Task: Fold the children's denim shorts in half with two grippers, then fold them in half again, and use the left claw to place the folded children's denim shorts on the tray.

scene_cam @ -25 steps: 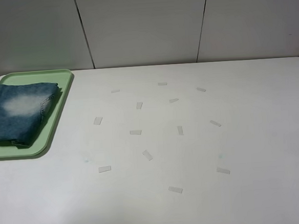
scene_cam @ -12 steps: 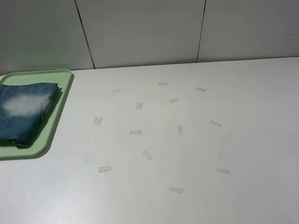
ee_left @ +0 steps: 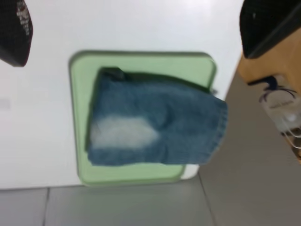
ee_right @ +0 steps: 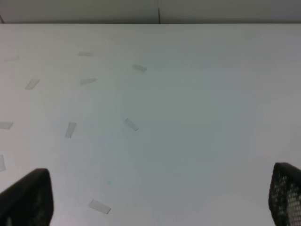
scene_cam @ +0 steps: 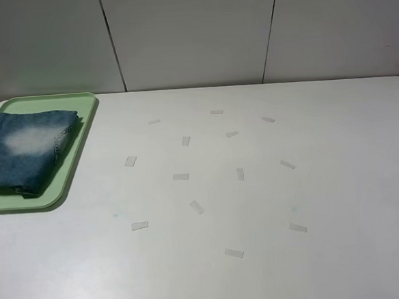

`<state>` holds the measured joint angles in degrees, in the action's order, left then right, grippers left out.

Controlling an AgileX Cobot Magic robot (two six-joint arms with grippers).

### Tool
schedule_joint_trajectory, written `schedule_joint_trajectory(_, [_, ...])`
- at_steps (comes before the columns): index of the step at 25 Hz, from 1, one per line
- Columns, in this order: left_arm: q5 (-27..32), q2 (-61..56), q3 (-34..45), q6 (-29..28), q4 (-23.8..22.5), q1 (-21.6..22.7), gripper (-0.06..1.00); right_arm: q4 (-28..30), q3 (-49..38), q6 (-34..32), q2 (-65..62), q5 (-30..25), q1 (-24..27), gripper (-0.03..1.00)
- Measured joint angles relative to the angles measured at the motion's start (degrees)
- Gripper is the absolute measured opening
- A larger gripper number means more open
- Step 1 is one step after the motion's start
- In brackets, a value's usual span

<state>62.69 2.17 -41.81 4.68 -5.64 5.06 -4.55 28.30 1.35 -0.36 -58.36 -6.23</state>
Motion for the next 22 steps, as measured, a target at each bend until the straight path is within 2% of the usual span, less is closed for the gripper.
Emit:
schedule_joint_trajectory(12, [2.1, -2.5, 6.8, -2.7, -1.0, -1.1, 0.87, 0.0, 0.0, 0.0, 0.0, 0.0, 0.0, 0.69])
schedule_joint_trajectory(22, [2.4, -2.5, 12.3, -3.2, -5.3, -1.1, 0.87, 0.0, 0.0, 0.0, 0.0, 0.0, 0.0, 0.69])
